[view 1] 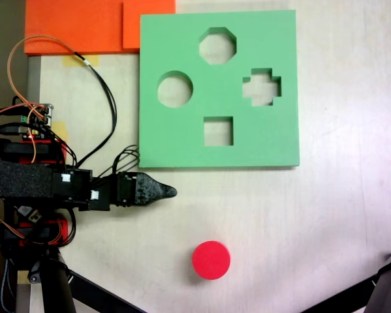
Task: Put the cylinder block into the corresponding hole
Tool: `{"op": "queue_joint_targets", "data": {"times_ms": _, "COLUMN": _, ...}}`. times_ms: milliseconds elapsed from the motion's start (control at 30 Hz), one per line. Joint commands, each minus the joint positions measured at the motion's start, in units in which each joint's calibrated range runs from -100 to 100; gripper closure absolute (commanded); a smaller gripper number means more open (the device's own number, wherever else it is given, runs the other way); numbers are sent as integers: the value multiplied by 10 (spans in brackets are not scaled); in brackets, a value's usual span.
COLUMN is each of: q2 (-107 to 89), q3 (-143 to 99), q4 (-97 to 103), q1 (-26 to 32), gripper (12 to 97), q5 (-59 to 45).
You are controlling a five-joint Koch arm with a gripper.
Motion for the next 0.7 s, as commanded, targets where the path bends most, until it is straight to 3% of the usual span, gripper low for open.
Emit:
{"op": "queue_joint_targets", "data": {"times_ms": 0, "q2": -4, "q3": -11, "q4": -49, "q1": 3, "gripper": 596, "q5": -2}}
{"op": "queue_joint_targets", "data": {"times_ms": 667, "q2": -4, "q3": -11, "q4": -49, "q1": 21, "gripper": 596, "q5": -2}}
